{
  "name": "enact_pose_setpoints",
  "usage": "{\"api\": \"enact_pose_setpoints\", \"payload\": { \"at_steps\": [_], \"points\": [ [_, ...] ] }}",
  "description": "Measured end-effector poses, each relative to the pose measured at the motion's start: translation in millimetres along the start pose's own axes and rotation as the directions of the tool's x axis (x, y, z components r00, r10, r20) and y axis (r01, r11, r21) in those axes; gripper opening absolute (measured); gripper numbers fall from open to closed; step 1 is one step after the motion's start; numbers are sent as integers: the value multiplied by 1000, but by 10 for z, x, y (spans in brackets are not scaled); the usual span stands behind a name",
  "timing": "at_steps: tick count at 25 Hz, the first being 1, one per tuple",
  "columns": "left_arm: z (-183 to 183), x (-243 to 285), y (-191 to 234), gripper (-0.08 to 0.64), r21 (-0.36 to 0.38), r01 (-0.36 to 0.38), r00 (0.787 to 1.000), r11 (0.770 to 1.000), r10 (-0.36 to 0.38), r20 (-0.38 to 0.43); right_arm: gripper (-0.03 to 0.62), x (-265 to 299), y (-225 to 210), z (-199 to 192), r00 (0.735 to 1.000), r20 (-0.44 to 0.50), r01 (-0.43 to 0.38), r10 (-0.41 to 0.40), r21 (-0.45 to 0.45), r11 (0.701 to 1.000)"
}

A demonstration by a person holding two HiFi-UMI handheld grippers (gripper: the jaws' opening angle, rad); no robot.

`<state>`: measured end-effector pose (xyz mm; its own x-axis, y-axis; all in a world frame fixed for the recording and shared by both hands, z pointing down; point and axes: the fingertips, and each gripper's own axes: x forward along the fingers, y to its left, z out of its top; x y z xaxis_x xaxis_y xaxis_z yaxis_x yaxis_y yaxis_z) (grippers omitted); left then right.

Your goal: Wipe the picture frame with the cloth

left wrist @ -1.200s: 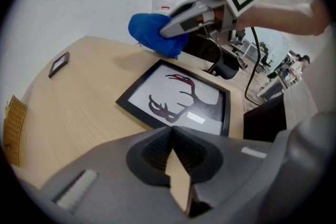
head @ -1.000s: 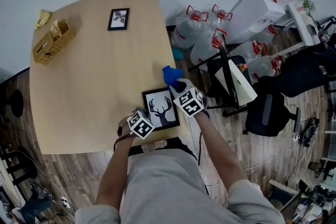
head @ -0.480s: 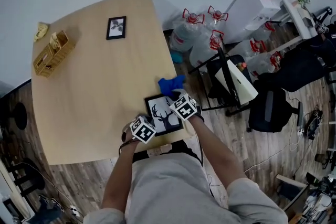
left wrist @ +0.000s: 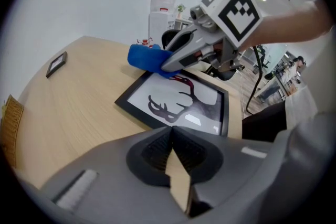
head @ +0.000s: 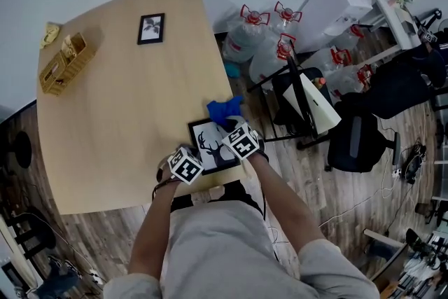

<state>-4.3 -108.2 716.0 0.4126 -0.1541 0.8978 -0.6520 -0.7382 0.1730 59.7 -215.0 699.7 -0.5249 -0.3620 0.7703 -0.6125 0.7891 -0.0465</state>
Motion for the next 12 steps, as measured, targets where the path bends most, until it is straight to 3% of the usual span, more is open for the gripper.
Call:
{"api": "enact_pose_setpoints", "payload": {
  "at_steps": [12],
  "points": [
    [11, 6, -33, 54, -1, 8, 1000, 1000, -8, -6, 60, -87, 166, -273, 1000, -5, -20, 20, 21, 1000]
  ]
}}
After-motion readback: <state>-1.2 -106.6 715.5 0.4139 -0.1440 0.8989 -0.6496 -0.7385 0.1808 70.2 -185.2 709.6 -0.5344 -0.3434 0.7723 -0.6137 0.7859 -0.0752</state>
